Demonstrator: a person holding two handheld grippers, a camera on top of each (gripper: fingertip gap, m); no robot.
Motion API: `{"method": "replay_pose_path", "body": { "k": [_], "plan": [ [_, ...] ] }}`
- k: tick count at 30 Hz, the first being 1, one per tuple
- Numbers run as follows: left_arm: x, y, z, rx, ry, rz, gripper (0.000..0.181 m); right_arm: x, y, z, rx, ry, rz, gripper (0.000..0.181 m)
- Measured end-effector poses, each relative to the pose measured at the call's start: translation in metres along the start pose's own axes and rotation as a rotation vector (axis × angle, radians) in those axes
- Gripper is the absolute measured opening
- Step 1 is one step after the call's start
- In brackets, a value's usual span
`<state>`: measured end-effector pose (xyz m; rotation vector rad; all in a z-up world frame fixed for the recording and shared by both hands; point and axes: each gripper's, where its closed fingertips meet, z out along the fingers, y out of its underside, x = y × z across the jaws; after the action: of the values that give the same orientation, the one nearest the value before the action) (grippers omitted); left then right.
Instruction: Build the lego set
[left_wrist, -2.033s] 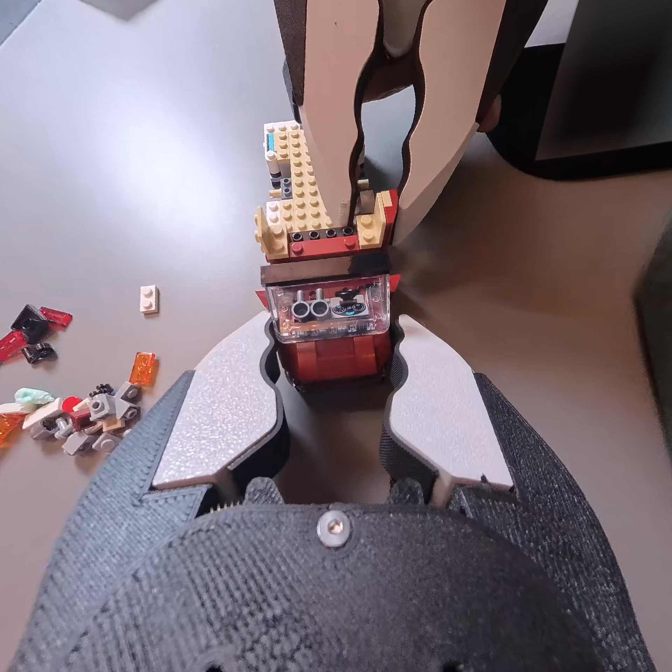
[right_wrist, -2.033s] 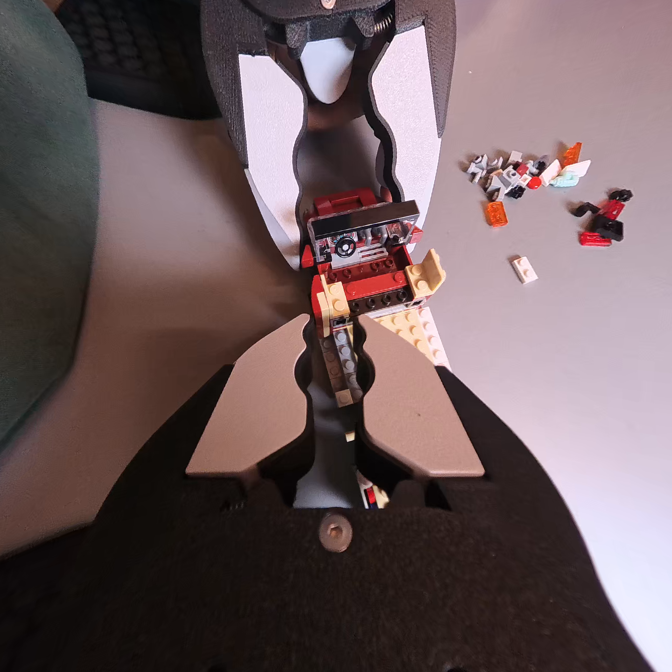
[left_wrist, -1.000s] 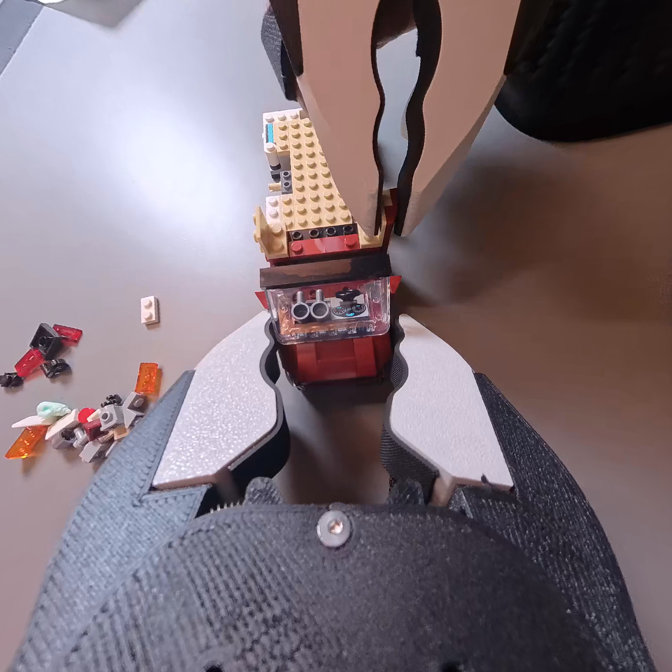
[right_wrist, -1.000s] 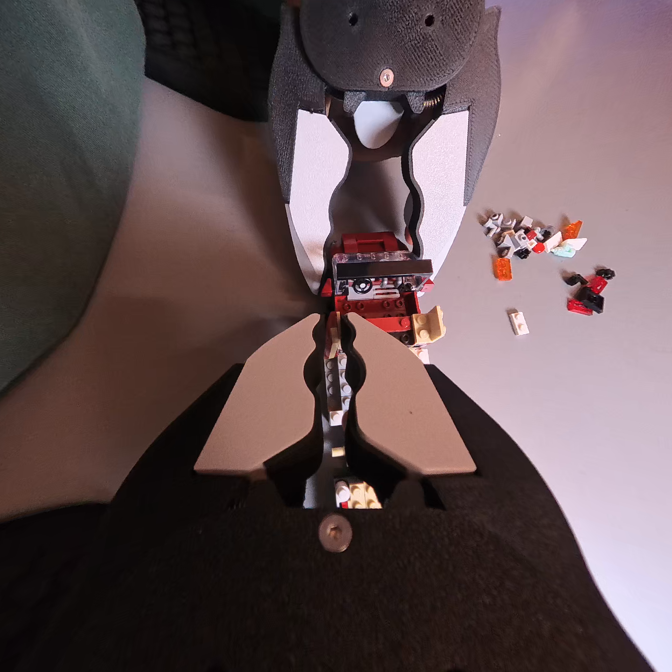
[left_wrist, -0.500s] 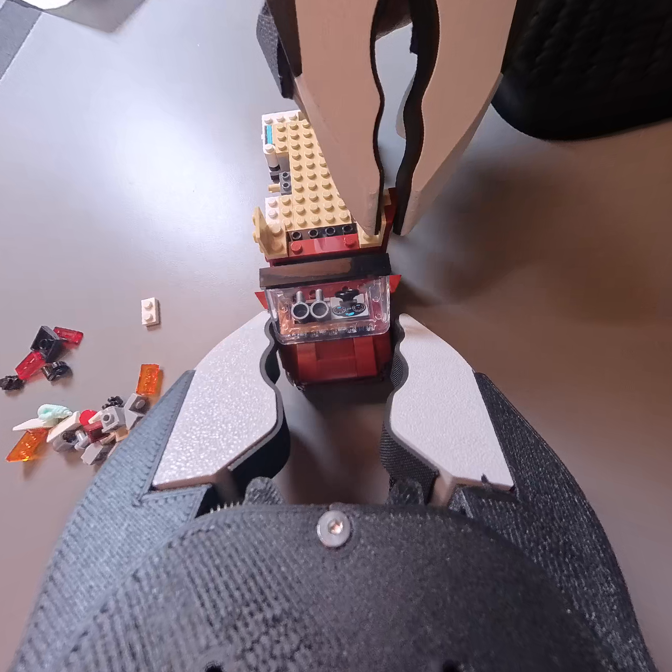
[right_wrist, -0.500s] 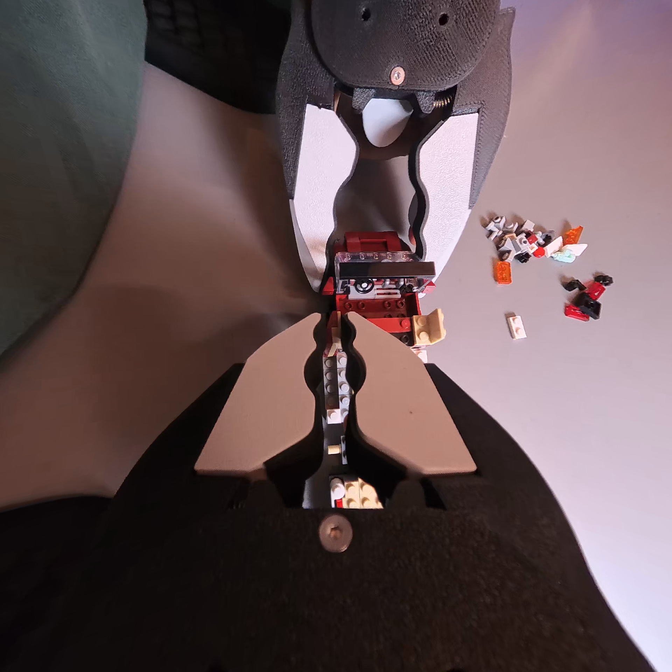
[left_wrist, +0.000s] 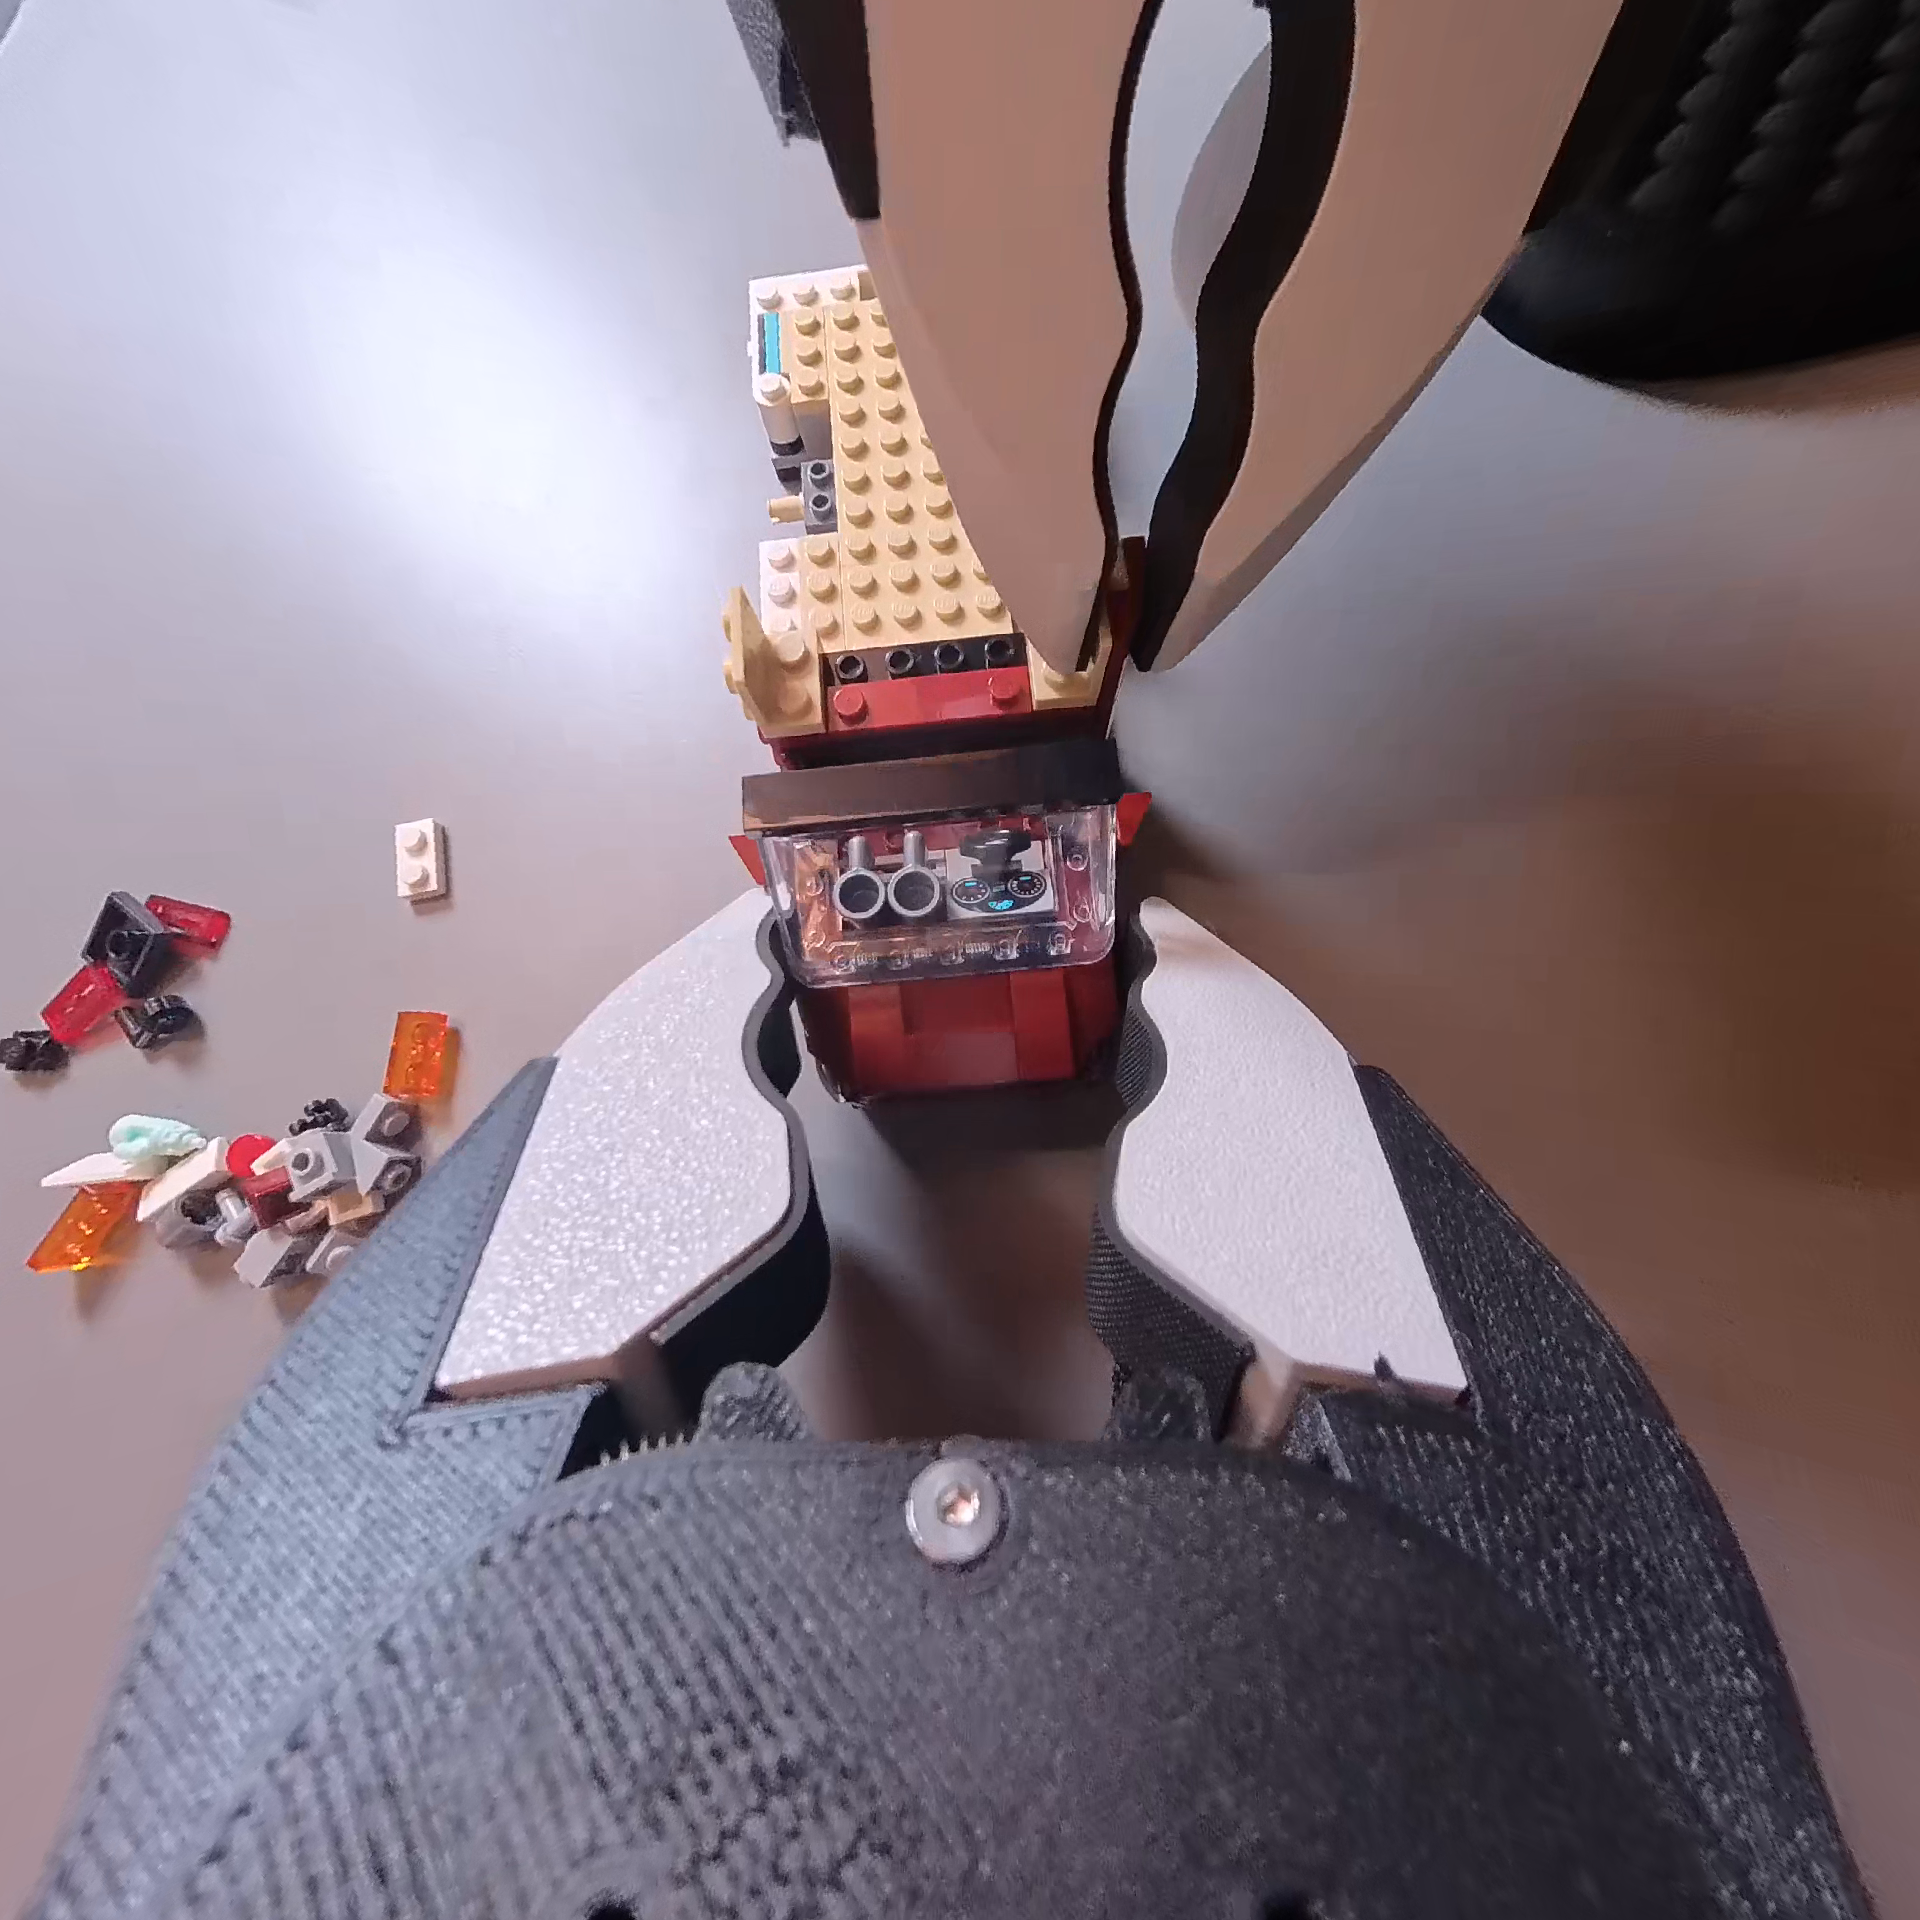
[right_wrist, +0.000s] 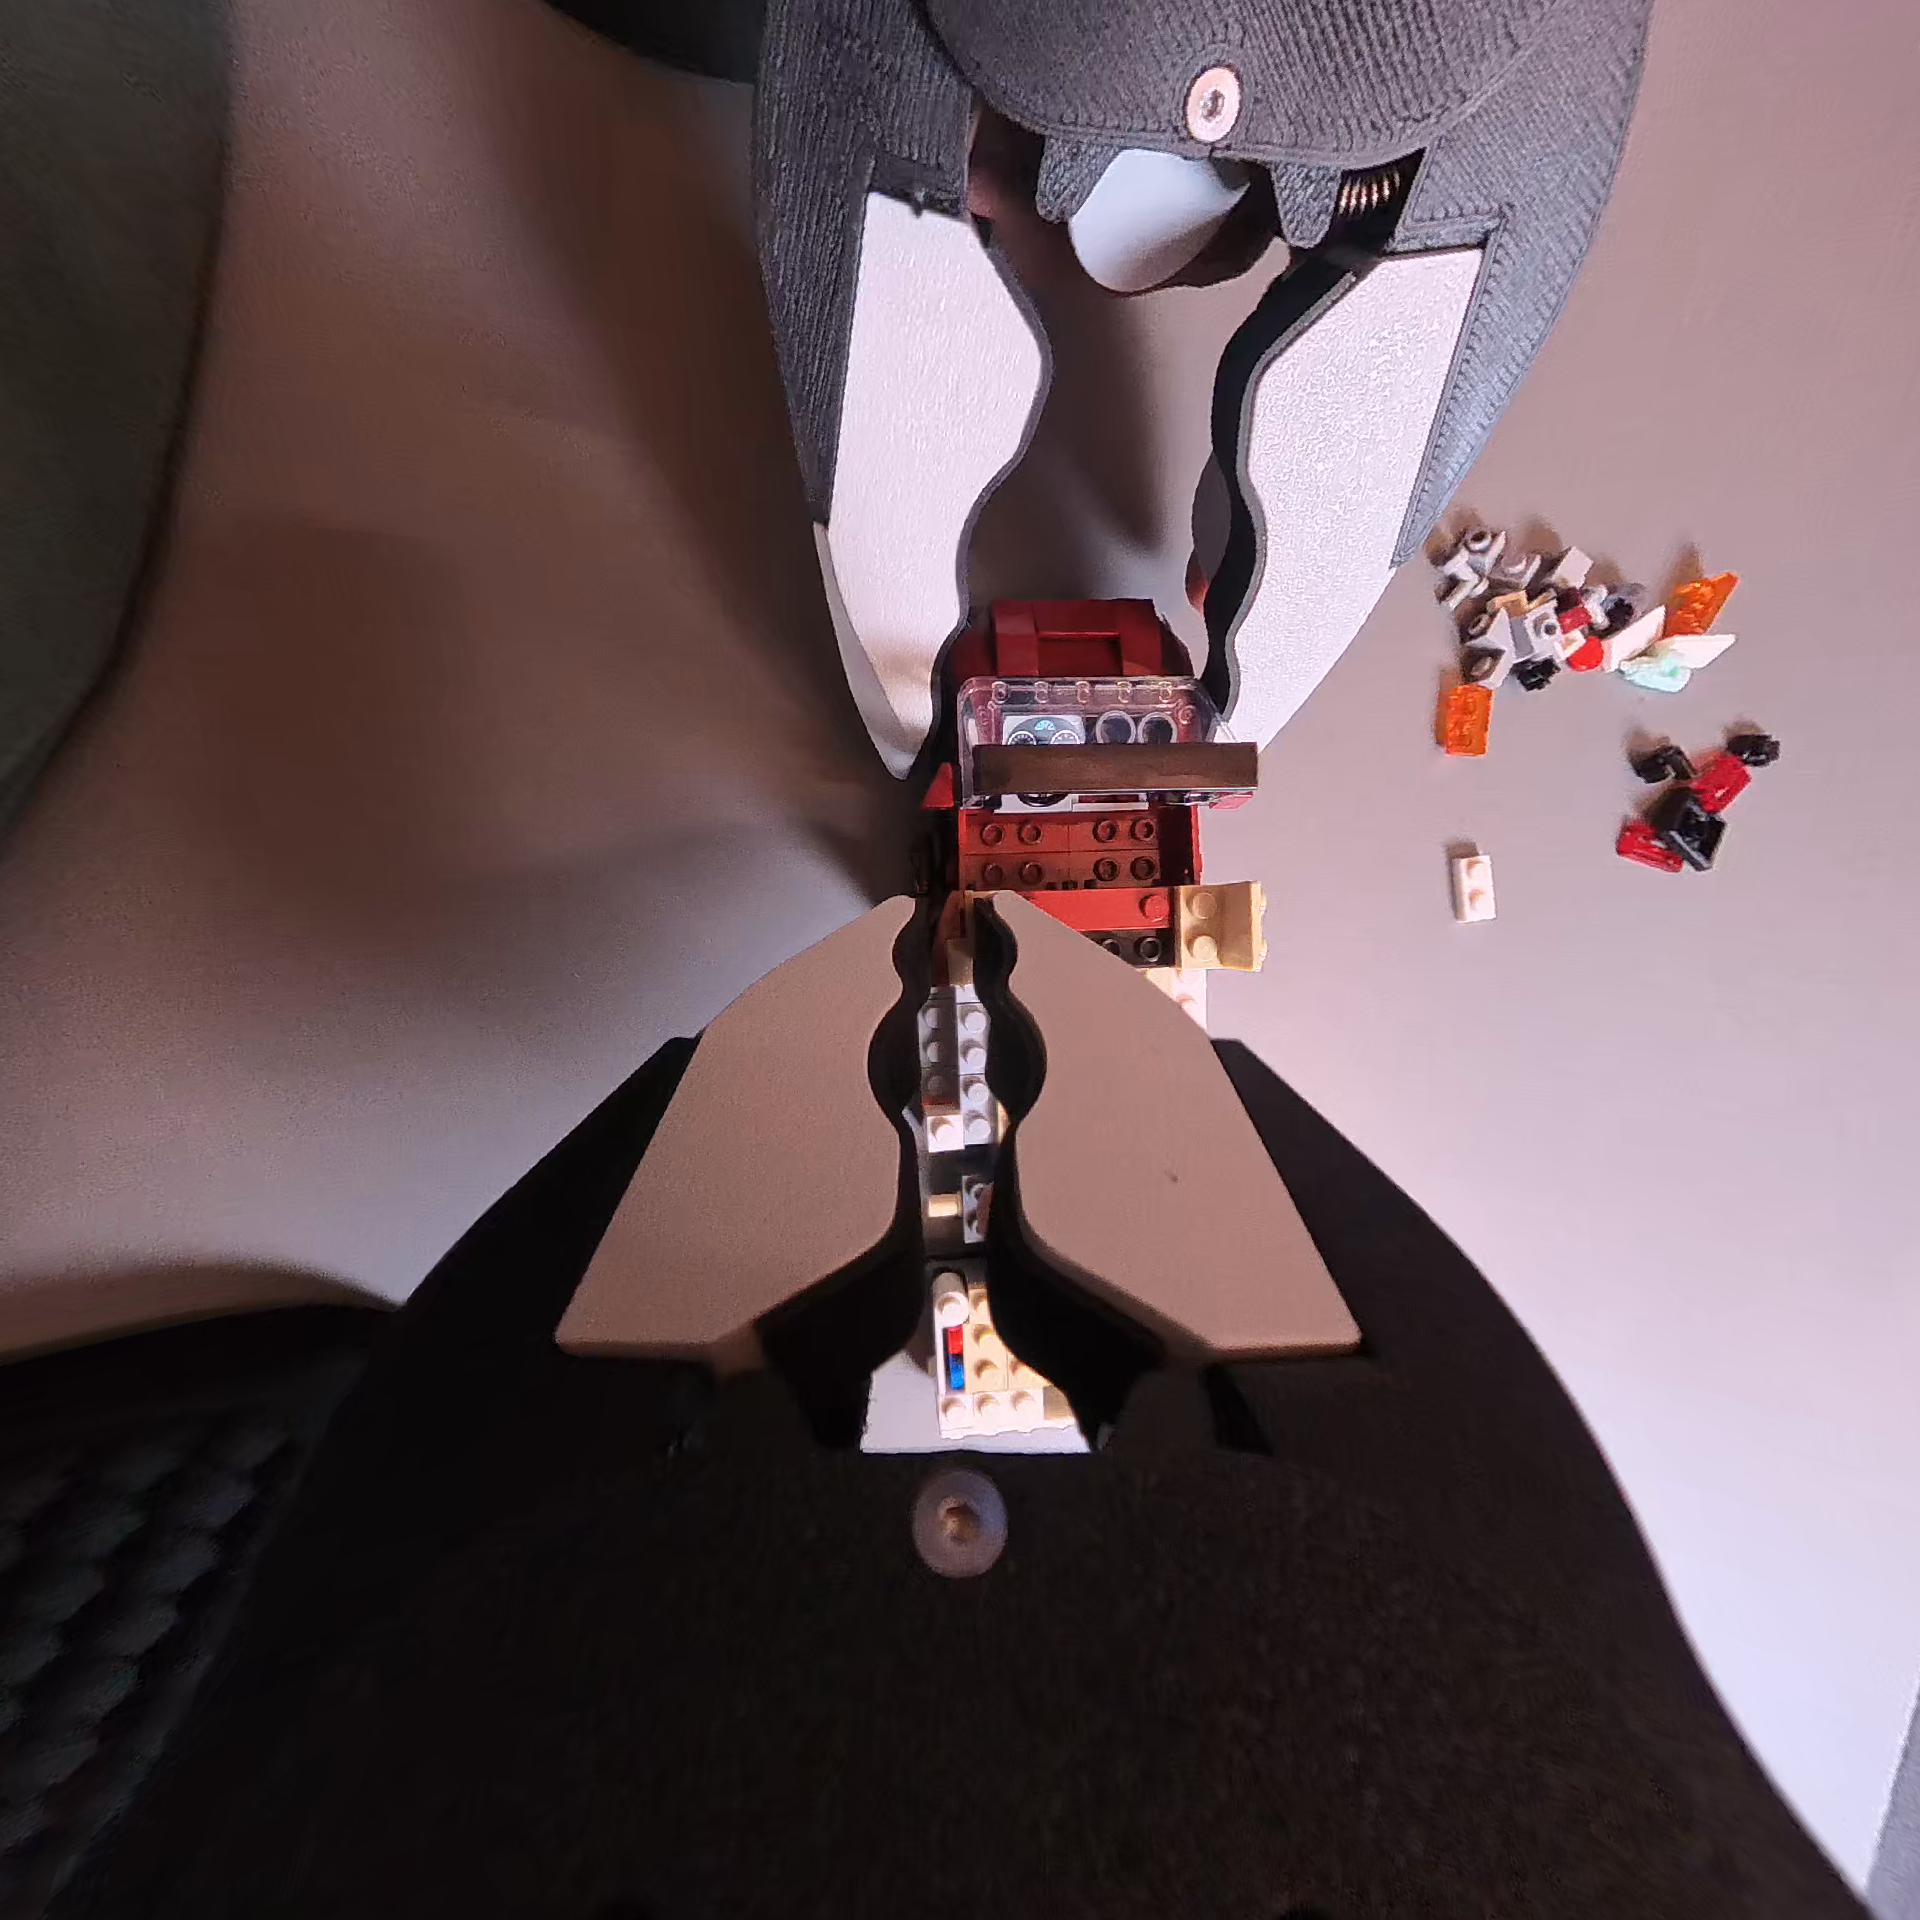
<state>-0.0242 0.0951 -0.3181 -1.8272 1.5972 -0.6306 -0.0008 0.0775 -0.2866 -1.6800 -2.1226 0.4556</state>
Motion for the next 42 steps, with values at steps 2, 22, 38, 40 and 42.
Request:
{"method": "replay_pose_path", "body": {
  "k": [2, 22, 38, 40, 42],
  "plan": [
    [0.0, 0.0, 0.0, 0.007, 0.0, -0.004, 0.061, 0.001, 0.0, 0.0, -0.006, 0.006, 0.014, 0.007],
    [-0.004, -0.027, -0.018, 0.229, 0.275, -0.589, 0.06, 0.016, 0.003, -0.02, 0.253, 0.068, 0.563, 0.025],
    [-0.003, -0.03, -0.016, 0.256, 0.237, -0.623, 0.06, 0.02, 0.01, -0.019, 0.325, 0.026, 0.712, 0.014],
    [-0.002, -0.029, -0.014, 0.25, 0.215, -0.592, 0.06, 0.02, 0.011, -0.017, 0.318, 0.039, 0.711, 0.014],
    [-0.002, -0.029, -0.014, 0.255, 0.216, -0.591, 0.06, 0.02, 0.011, -0.017, 0.327, 0.053, 0.714, 0.014]
  ]
}}
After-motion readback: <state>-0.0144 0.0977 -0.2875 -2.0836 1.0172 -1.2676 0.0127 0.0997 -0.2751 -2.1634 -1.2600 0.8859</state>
